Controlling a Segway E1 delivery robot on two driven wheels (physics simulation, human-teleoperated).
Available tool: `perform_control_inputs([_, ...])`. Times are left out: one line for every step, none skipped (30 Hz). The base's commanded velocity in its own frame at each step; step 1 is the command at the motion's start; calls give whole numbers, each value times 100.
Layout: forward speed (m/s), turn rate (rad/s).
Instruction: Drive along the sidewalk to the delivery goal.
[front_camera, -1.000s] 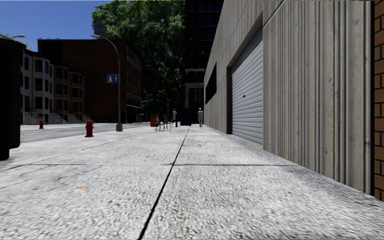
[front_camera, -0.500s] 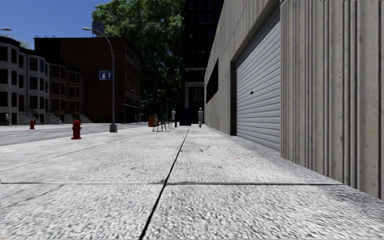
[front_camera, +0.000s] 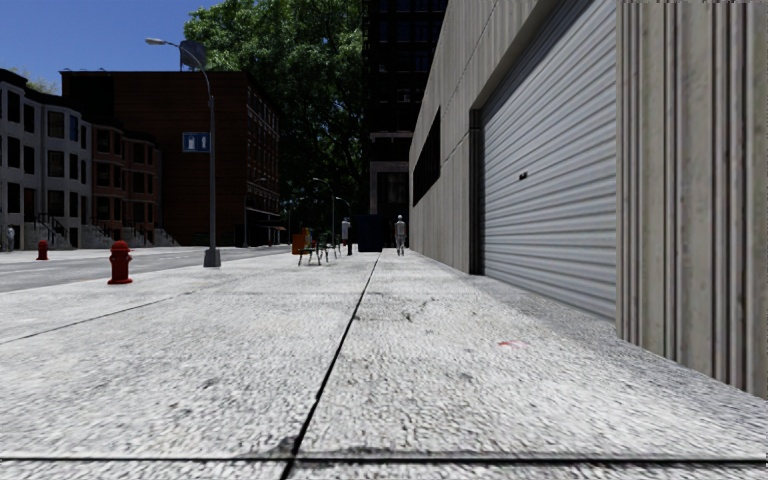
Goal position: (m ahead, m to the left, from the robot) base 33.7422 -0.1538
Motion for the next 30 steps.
perform_control_inputs([200,0])
perform_control_inputs([200,0])
perform_control_inputs([200,0])
perform_control_inputs([200,0])
perform_control_inputs([200,0])
perform_control_inputs([200,0])
perform_control_inputs([200,0])
perform_control_inputs([200,0])
perform_control_inputs([200,0])
perform_control_inputs([200,0])
perform_control_inputs([200,0])
perform_control_inputs([200,0])
perform_control_inputs([200,0])
perform_control_inputs([200,0])
perform_control_inputs([200,0])
perform_control_inputs([200,0])
perform_control_inputs([200,0])
perform_control_inputs([200,0])
perform_control_inputs([200,0])
perform_control_inputs([200,0])
perform_control_inputs([200,0])
perform_control_inputs([200,0])
perform_control_inputs([200,0])
perform_control_inputs([200,0])
perform_control_inputs([200,0])
perform_control_inputs([200,0])
perform_control_inputs([200,0])
perform_control_inputs([200,0])
perform_control_inputs([200,0])
perform_control_inputs([200,0])
